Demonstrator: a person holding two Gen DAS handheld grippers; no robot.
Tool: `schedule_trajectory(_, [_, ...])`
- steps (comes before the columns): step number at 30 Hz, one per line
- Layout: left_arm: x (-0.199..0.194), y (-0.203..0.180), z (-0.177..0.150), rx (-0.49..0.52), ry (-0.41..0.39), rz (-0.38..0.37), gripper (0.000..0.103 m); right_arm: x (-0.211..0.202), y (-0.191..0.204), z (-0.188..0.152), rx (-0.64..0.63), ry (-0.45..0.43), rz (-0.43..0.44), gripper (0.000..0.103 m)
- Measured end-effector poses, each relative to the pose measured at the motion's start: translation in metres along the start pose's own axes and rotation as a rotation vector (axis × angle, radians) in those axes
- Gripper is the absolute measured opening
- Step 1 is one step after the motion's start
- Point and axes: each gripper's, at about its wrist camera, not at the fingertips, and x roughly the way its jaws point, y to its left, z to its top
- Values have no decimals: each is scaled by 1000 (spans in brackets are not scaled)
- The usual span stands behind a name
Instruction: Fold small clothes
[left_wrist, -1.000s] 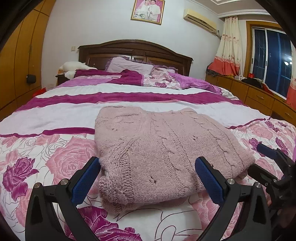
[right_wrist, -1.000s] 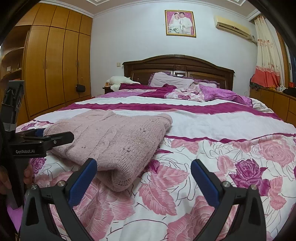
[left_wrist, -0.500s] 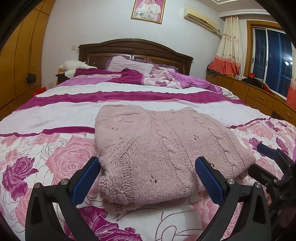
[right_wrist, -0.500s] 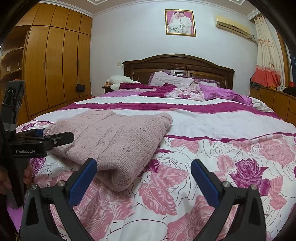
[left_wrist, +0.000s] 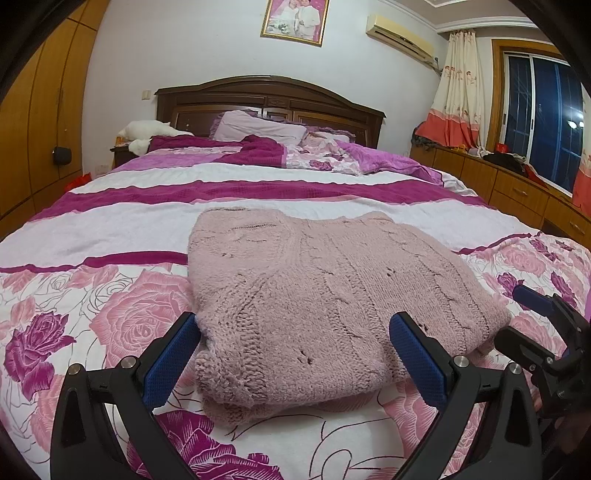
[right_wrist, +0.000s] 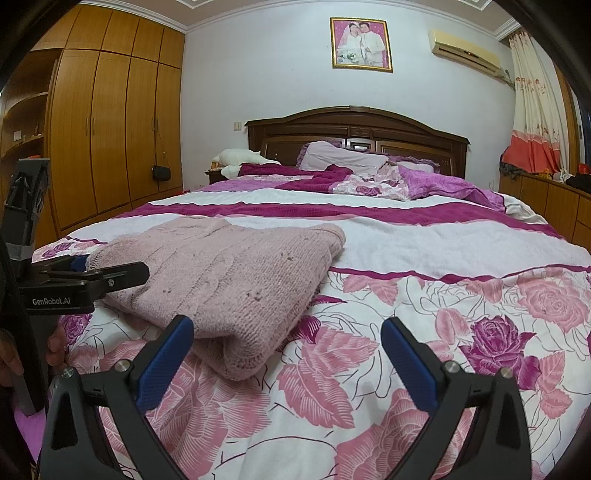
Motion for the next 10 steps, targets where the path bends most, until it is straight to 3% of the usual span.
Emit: schedule_trajectory(10, [0,0,0,1,5,1,84,2,-1,-2,0,7,1,103])
